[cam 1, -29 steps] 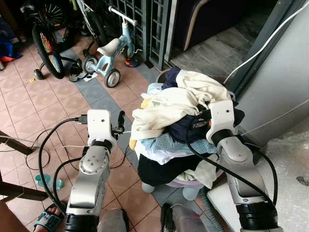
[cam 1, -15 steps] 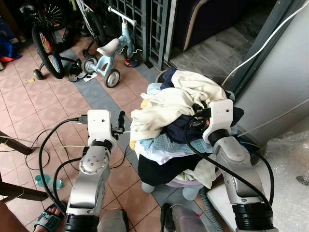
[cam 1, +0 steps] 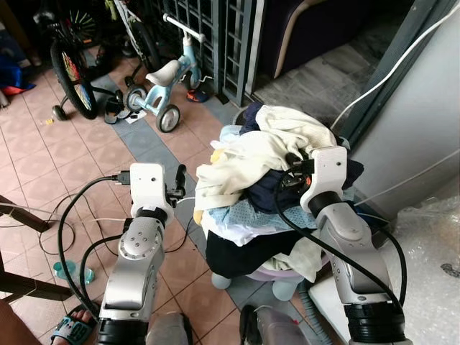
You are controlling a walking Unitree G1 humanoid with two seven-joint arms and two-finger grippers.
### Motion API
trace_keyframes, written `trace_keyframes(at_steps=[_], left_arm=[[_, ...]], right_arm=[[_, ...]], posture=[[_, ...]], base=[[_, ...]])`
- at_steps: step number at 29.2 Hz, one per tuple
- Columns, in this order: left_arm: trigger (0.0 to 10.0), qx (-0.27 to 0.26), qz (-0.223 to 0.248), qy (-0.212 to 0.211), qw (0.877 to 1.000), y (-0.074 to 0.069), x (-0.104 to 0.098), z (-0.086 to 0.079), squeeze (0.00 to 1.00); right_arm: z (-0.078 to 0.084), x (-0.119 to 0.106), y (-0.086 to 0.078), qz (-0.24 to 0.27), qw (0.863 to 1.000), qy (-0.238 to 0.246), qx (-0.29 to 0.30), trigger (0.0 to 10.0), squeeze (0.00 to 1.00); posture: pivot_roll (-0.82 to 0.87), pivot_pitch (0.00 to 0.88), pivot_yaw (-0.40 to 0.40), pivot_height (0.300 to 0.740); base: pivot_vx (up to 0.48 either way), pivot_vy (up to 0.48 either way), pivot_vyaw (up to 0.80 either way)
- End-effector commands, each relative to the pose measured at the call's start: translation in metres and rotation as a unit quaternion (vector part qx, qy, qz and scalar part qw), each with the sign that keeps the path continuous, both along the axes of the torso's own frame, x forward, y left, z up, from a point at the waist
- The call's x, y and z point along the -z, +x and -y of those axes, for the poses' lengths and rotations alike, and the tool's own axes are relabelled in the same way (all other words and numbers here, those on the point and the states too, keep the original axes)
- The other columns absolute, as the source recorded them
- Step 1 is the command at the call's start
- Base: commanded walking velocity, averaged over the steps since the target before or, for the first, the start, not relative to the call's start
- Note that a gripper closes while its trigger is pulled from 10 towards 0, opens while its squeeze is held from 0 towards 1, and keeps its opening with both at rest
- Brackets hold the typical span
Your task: Clothes washing
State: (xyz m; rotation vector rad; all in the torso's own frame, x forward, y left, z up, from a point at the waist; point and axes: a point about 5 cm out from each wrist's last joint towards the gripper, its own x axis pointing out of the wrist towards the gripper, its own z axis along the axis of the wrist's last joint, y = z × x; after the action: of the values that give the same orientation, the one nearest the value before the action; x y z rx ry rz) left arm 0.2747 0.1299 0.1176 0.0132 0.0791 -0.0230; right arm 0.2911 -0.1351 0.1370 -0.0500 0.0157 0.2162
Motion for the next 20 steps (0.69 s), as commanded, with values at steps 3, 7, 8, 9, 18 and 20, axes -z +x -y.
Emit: trace_keyframes(at_steps=[3,7,8,9,18,20], left_arm=[[10.0,-0.002,-0.007,0.010,1.000,0.000,0.002,0.000,0.00],[10.0,0.014,0.000,0.023,1.000,0.006,-0.002,0.001,0.00],[10.0,0.020,0.006,0.032,0.999,0.008,-0.005,0.002,0.00],[10.0,0.035,0.005,0.034,0.999,0.010,-0.006,0.003,0.00],[10.0,0.034,-0.001,0.011,0.999,0.009,-0.001,0.002,0.00],[10.0,0.044,0.007,0.000,0.999,0.005,0.001,0.001,0.00]], right_arm=[[-0.002,0.001,0.000,0.002,1.000,0.007,-0.002,10.0,0.00],[-0.004,-0.002,0.009,0.001,1.000,-0.004,-0.004,10.0,0.00],[-0.004,-0.004,0.011,0.006,1.000,-0.010,-0.007,10.0,0.00],[-0.003,-0.008,0.012,0.015,1.000,-0.018,-0.012,10.0,0.00],[0.012,0.002,0.008,0.006,0.998,-0.068,-0.018,10.0,0.00],[0.013,0.000,0.003,0.013,0.998,-0.062,-0.027,10.0,0.00]], posture=[[-0.01,0.121,-0.004,0.740],[-0.01,0.126,-0.003,0.740],[-0.01,0.125,0.002,0.740],[-0.01,0.126,0.007,0.740],[-0.02,0.103,0.038,0.740],[-0.03,0.104,0.030,0.740]], base=[[0.000,0.000,0.00],[0.000,0.000,0.00],[0.000,0.000,0.00],[0.000,0.000,0.00],[0.000,0.000,0.00],[0.000,0.000,0.00]])
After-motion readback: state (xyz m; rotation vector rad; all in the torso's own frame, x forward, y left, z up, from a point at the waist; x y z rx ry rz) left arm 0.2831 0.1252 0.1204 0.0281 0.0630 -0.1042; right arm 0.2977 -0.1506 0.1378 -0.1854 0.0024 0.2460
